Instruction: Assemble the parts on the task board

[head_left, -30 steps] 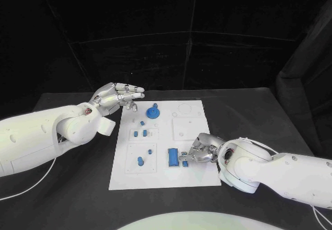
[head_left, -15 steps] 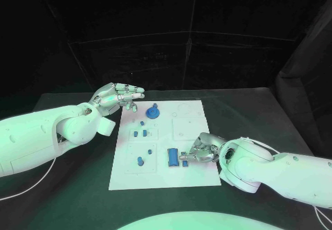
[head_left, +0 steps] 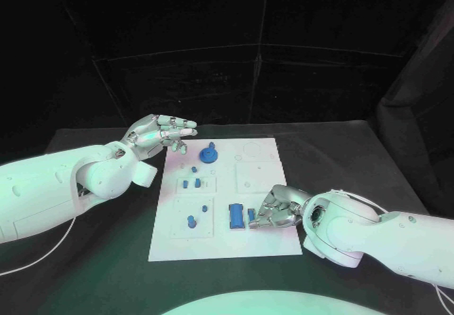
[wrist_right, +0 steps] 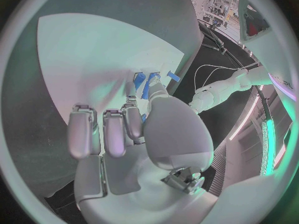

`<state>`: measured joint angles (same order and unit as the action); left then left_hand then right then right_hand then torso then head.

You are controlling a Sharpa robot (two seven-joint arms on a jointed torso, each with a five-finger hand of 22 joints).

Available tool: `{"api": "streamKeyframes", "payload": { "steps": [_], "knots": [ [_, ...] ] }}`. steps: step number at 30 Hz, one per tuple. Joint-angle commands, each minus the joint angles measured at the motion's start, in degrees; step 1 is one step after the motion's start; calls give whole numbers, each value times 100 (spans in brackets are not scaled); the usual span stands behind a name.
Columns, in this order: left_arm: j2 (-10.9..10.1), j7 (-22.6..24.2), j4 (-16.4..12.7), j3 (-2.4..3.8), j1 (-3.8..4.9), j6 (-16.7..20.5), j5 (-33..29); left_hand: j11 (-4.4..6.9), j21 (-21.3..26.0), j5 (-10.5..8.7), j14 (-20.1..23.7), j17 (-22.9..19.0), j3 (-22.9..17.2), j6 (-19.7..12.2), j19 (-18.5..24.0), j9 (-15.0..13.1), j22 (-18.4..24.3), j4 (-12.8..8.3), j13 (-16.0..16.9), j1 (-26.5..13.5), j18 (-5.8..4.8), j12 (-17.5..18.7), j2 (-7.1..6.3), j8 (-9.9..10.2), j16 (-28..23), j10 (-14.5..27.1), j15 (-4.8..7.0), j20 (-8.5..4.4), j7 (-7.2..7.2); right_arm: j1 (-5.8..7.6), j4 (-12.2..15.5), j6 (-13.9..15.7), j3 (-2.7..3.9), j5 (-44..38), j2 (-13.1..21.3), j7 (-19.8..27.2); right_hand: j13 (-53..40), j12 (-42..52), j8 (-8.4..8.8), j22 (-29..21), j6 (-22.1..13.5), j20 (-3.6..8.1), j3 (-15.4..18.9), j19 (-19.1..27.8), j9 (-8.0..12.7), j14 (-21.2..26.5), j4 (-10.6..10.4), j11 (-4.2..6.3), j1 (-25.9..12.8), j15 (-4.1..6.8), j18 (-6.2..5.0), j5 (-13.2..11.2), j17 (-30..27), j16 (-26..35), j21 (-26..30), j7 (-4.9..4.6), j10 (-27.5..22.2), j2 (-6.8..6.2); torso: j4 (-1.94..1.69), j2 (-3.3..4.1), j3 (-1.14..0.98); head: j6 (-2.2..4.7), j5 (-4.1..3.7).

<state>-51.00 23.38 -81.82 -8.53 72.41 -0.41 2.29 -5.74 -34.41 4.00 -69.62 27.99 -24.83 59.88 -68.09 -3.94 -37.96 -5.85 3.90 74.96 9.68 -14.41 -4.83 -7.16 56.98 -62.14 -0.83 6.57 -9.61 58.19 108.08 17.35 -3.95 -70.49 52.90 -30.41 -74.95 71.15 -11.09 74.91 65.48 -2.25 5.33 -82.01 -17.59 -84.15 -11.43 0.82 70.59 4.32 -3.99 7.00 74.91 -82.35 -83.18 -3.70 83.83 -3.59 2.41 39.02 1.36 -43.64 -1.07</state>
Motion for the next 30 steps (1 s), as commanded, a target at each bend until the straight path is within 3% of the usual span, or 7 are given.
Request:
{"api": "streamKeyframes", "payload": {
  "steps": [1,9,16,22,25,30],
  "knots": [
    [3,13,-4,4,8,-72,-15,-5,35,6,26,-9,34,-21,-1,9,8,-10,-7,-10,78,-13,45,-22,-17,44,2,-13,-8,4,-27,-180,0,37,-11,92,-293,-34,33,163,-37,4,5,23,-10,-317,52,-25,65,-6,90,38,4,19,21,-13,-4,32,-16,1,3,7,4],
    [3,13,-12,4,8,-67,-15,-5,35,6,26,-9,34,-21,-1,9,8,-10,-7,-10,78,-13,45,-22,-17,44,2,-13,-8,5,-176,-187,0,29,-110,-81,-297,-34,29,175,-16,4,35,16,-24,-320,122,-19,154,-2,91,150,15,15,17,-7,0,223,-14,13,2,-4,13],
    [-10,12,-22,4,8,-60,-15,-5,35,6,26,-9,34,-21,-1,9,8,-10,-7,-10,78,-13,45,-22,-17,44,2,-13,-8,4,-306,-357,0,-183,-220,-221,-286,-61,36,174,-9,16,-17,20,-34,-319,479,-4,594,11,90,-10,16,18,23,5,-13,311,-13,18,0,-38,40],
    [-16,5,-23,4,9,-51,-15,-5,35,6,26,-9,34,-21,-1,9,8,-10,-7,-10,78,-13,45,-22,-17,44,2,-13,-8,4,-358,-77,-1,-138,-234,-170,-299,-41,20,192,40,13,103,8,-44,-323,351,-9,332,5,95,43,29,11,16,5,3,404,-2,5,-3,-46,56],
    [-17,3,-20,4,9,-46,-15,-5,35,6,26,-9,34,-21,-1,9,8,-10,-7,-10,78,-13,45,-22,-17,44,2,-13,-8,4,-360,-13,-1,-26,-226,-118,-299,-43,24,192,38,12,225,8,-47,-322,293,-9,200,5,94,152,28,13,16,5,6,374,4,6,-4,-41,54],
    [-15,3,-14,4,9,-44,-15,-5,35,6,26,-9,34,-21,-1,9,8,-10,-7,-10,78,-13,45,-22,-17,44,2,-13,-8,5,-325,113,0,159,-179,57,-293,-58,33,173,19,8,452,21,-54,-318,166,-14,-25,1,89,28,6,27,30,3,1,303,-1,0,0,-35,46]
  ]
}}
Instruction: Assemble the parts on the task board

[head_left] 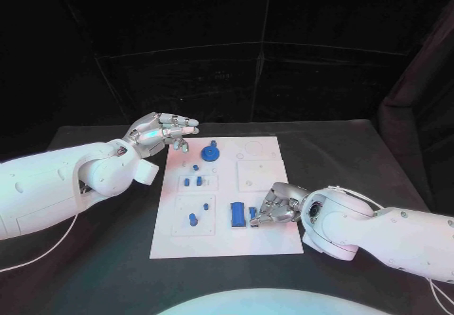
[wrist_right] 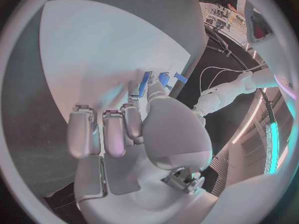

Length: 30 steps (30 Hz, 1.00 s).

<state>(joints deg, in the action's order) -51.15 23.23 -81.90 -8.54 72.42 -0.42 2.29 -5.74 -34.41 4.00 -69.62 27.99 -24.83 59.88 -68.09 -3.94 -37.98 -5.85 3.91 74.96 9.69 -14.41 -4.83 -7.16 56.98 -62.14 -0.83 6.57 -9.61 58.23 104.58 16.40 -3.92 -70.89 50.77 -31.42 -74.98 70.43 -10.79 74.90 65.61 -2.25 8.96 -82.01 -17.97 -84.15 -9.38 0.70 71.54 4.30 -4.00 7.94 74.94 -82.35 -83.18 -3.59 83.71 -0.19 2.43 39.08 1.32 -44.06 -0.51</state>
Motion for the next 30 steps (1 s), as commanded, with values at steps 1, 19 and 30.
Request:
{"api": "streamKeyframes", "payload": {
  "steps": [1,19,30],
  "knots": [
    [0,18,-5,4,9,-43,-15,-5,35,6,26,-9,34,-20,-1,9,9,-10,-8,-10,78,-13,45,-22,-17,44,2,-13,-8,1,36,253,-4,255,57,226,-285,6,5,166,0,6,137,26,-17,-316,-75,-2,-167,2,88,-95,-4,31,35,-8,10,-51,-3,-8,3,10,-11],
    [212,280,428,-64,-3,250,-242,-178,1285,-23,1141,-1066,139,-137,1244,11,786,54,-36,-75,22,93,65,-49,-2120,202,-262,244,-83,629,-1478,578,8,4390,68,4300,3443,-5294,533,-4247,-908,-456,138,2960,282,1701,372,-598,1013,-543,-589,235,-4688,4636,3833,-557,-2351,306,7,-245,49,314,-23],
    [783,679,1267,-73,-101,909,-830,-473,2782,-19,1562,-2104,433,-375,2315,23,2059,180,-33,-130,86,939,19,293,-4431,486,-816,879,-38,796,-3438,46,106,5850,-1030,5519,6195,-6686,711,-6030,-1021,-1102,-24,3164,915,2384,825,-937,1219,-1095,-651,627,-6635,7353,6399,-669,-2293,468,36,-386,59,720,9]
  ]
}}
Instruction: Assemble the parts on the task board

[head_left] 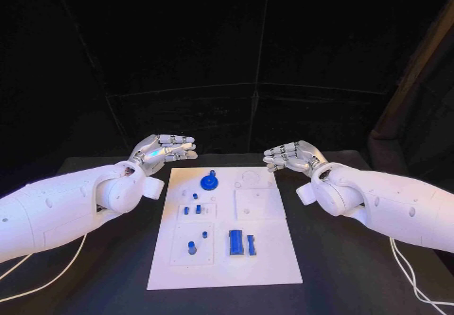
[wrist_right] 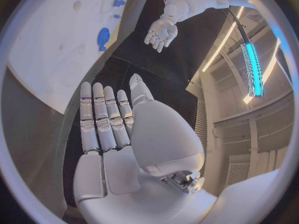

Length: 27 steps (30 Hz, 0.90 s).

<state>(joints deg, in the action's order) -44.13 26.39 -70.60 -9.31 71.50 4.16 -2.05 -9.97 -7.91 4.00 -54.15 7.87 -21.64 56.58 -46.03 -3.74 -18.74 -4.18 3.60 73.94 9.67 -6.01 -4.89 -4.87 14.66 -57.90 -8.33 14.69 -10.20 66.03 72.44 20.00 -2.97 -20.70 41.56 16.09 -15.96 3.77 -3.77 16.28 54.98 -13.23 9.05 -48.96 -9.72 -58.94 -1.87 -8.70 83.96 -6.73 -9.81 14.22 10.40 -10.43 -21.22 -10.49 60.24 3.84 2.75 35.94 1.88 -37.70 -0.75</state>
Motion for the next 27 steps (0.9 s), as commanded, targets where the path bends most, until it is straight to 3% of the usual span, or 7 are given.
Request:
{"api": "streamKeyframes", "payload": {
  "steps": [1,4,5,9,10,24,27],
  "knots": [
    [147,390,224,5,-21,515,-430,-54,185,-24,-1,-135,185,-54,138,2,204,23,0,-20,92,138,32,92,-294,64,-80,98,34,17,-359,-352,15,867,-189,807,446,-21,15,-257,46,4,-41,-222,141,-210,116,12,-63,3,-76,-36,-276,242,311,7,77,47,-1,-78,4,106,36],
    [255,121,348,0,-47,236,-173,-60,233,-17,-41,-187,264,-44,141,1,289,43,0,2,93,179,79,107,-411,47,-79,117,59,8,-514,-127,18,410,-295,355,841,-13,11,-492,86,12,-111,-461,277,-410,253,17,-162,12,-70,-27,-522,450,587,8,158,67,-20,-80,-4,165,34],
    [255,121,344,1,-48,242,-172,266,386,-400,1624,-360,822,-1729,1475,374,756,418,-360,-2224,-290,601,489,487,-713,1776,208,-366,338,6,-509,-121,19,414,-294,357,1022,-377,377,-808,-1617,400,-343,1183,471,1515,187,269,-2609,209,294,-441,-1040,606,1020,320,-1718,-384,-1,-53,0,118,33],
    [245,128,273,30,-82,359,-160,344,791,-400,2046,-787,984,-2185,1842,374,891,418,-360,-2821,-289,601,489,487,-808,2241,270,-487,419,-21,-405,-4,32,491,-266,404,1115,-377,377,-918,-2049,511,-398,1589,537,2000,187,341,-3302,264,294,-557,-1040,1043,1164,403,-2202,-384,-40,-112,-26,148,39],
    [237,133,217,53,-109,451,-151,380,791,-400,2231,-787,1049,-2376,1992,374,945,418,-360,-3071,-310,601,489,487,-848,2436,301,-538,454,-43,-321,89,42,552,-243,442,1142,-377,377,-956,-2236,555,-432,1770,561,2213,187,370,-3578,673,302,-605,-1040,1043,1216,438,-2411,-384,-70,-158,-47,171,43],
    [63,256,-1059,574,-717,2553,60,997,791,-400,3616,-787,1534,-3804,3129,374,1348,418,-360,-4950,-522,601,489,487,-1466,3892,833,-945,1020,-477,1331,1941,245,1762,201,1182,1596,-377,377,-1628,-3647,887,-905,3123,972,3806,187,870,-5659,673,520,-958,-1040,1043,1605,1049,-3973,-384,-275,-476,-188,332,75],
    [22,285,-1364,698,-862,3055,111,997,791,-400,3822,-787,1608,-4015,3297,374,1408,418,-360,-5229,-967,601,489,487,-1466,4110,833,-1004,1020,-539,1566,2204,274,1935,264,1288,1596,-377,377,-1628,-3867,1323,-905,3332,972,4052,187,870,-5983,673,981,-1013,-1040,1043,1669,1049,-4217,-384,-275,-476,-188,332,75]
  ]
}}
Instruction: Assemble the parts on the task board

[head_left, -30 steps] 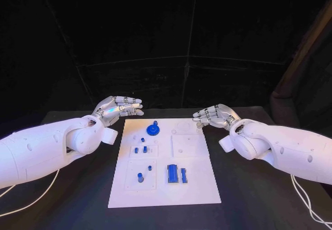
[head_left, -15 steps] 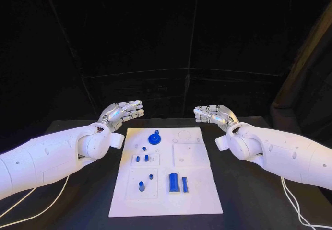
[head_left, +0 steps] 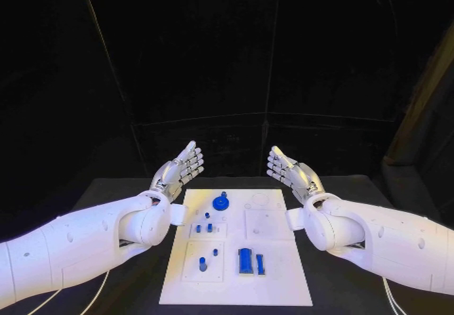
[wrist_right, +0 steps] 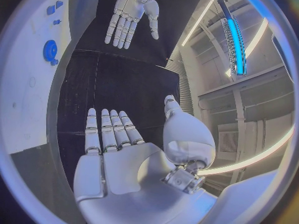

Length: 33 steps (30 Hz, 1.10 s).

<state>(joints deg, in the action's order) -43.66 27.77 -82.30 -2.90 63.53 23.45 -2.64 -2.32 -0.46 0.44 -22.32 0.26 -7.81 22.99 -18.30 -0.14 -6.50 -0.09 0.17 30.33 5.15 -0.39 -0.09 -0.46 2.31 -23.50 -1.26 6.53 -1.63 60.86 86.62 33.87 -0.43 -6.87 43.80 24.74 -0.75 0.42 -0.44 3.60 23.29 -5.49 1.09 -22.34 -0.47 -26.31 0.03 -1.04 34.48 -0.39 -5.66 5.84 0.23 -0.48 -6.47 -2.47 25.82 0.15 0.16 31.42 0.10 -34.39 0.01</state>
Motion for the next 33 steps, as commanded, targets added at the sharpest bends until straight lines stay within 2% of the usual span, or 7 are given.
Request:
{"api": "streamKeyframes", "payload": {
  "steps": [1,3,4,11,30,32,33],
  "knots": [
    [-37,156,-281,93,-106,1270,184,232,46,-44,710,-26,246,-732,584,14,206,9,-17,-966,-515,39,9,46,-231,747,126,-210,163,-36,206,882,27,593,55,448,75,-42,44,-360,-771,549,-109,735,47,869,-3,104,-1139,39,566,-584,-23,48,215,247,-853,-15,-16,-24,-10,1,-1],
    [-57,170,-429,153,-176,1513,209,232,46,-44,831,-26,290,-854,682,14,241,9,-17,-1129,-515,39,9,46,-231,873,126,-245,163,-57,286,972,37,652,77,485,75,-42,44,-360,-863,549,-109,819,47,976,-3,104,-1278,39,566,-584,-23,48,240,247,-956,-15,-16,-24,-10,1,-1],
    [-66,177,-494,180,-207,1620,219,232,46,-44,867,-26,303,-894,713,14,650,9,-17,-1180,-515,39,9,46,-231,912,126,-653,163,-64,312,1001,40,671,84,496,75,-42,44,-360,-920,549,-109,872,47,1040,-3,104,-1362,39,566,-584,-23,48,647,247,-1019,-15,-16,-24,-10,1,-1],
    [-102,202,-760,288,-334,2057,263,232,46,-44,1226,-26,781,-1258,996,14,650,9,-17,-1663,-515,39,9,46,-231,1287,126,-653,163,-69,333,1025,43,687,89,506,75,-42,44,-360,-1289,549,-109,1239,47,1457,-3,104,-1910,39,566,-584,-23,48,647,247,-1432,-15,-16,-24,-10,1,-1],
    [-103,203,-765,290,-336,2066,264,232,46,-44,1749,-26,781,-1819,1830,14,650,9,-17,-2401,-515,39,9,46,-231,1857,126,-653,163,-69,333,1025,43,687,89,506,75,-42,44,-360,-1836,549,-109,1763,47,2087,-3,104,-2733,39,566,-584,-23,48,647,247,-2048,-15,-16,-24,-10,1,-1],
    [-103,203,-765,290,-336,2066,264,232,46,-44,2232,-26,781,-2299,1830,14,650,9,-17,-2585,-515,39,9,46,-231,2350,126,-653,163,-69,333,1025,43,687,89,506,75,-42,44,-360,-1880,549,-109,1791,47,2131,-3,104,-2777,39,566,-584,-23,48,647,247,-2083,-15,-16,-24,-10,1,-1],
    [-103,203,-765,290,-336,2066,264,232,46,-44,2232,-26,781,-2299,1830,14,650,9,-17,-3033,-515,39,9,46,-231,2350,126,-653,163,-69,333,1025,43,687,89,506,75,-42,44,-360,-2329,549,-109,2234,47,2205,-3,104,-2876,39,566,-584,-23,48,647,247,-2163,-15,-16,-24,-10,1,-1]
  ]
}}
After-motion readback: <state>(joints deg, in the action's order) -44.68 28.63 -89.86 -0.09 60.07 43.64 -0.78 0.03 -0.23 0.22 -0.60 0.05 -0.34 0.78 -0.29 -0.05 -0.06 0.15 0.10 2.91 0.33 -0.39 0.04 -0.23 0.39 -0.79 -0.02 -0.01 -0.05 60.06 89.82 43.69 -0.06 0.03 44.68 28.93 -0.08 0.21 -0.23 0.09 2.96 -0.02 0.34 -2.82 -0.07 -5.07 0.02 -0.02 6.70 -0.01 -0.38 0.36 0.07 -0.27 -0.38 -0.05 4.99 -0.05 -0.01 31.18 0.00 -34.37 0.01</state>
